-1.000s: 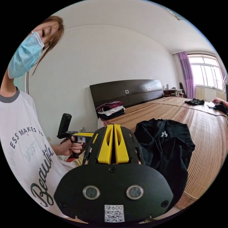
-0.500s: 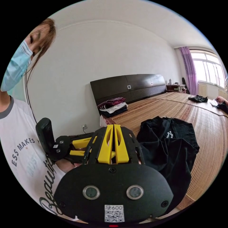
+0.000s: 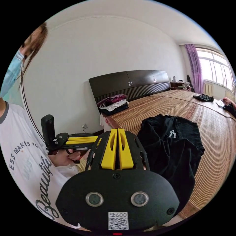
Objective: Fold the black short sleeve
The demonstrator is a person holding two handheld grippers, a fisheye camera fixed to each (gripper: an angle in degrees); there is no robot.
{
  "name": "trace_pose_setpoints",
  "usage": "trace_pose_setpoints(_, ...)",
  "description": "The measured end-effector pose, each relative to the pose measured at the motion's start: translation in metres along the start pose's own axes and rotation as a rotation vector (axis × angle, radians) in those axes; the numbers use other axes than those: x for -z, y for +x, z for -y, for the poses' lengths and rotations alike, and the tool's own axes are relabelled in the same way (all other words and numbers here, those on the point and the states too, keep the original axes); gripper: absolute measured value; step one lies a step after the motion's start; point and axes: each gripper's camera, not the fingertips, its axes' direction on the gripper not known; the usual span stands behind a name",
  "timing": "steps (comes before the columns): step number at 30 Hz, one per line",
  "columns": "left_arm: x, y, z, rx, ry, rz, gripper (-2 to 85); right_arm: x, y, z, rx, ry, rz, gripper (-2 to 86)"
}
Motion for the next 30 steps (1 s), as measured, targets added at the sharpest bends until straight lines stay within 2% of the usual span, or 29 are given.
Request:
trace_pose_setpoints(3,-0.012,-0.006,-0.007,0.002,-0.045,-0.018,4.1,-0.015,0.015,-0.011,-0.034,-0.037,0.009,-0.9)
trace_pose_setpoints(7,-0.029,0.011,-0.009,-0.024,-0.063,0.013,10.9,-0.029,0.026,-0.021,-0.05,-0.058,0.013,-0.8)
trace_pose_setpoints(10,-0.048,0.039,-0.015,-0.102,-0.062,0.129,12.4,-0.038,0.033,-0.026,-0.054,-0.068,-0.004,-0.8)
trace_pose_setpoints(12,-0.065,0.063,-0.025,-0.179,-0.064,0.27,13.5,-0.044,0.039,-0.029,-0.067,-0.07,-0.011,-0.8)
trace_pose_setpoints(14,-0.075,0.074,-0.033,-0.206,-0.05,0.313,13.7,-0.047,0.044,-0.032,-0.084,-0.069,-0.016,-0.8)
trace_pose_setpoints(22,-0.124,0.081,-0.058,-0.26,-0.112,0.444,10.4,-0.062,0.056,-0.047,-0.11,-0.088,-0.013,-0.9)
trace_pose_setpoints(26,-0.106,0.053,-0.079,-0.188,-0.035,0.38,6.0,-0.065,0.064,-0.057,-0.106,-0.088,-0.024,-0.9)
trace_pose_setpoints(30,-0.098,0.033,-0.098,-0.176,-0.034,0.419,3.0,-0.068,0.071,-0.069,-0.109,-0.099,-0.016,-0.9)
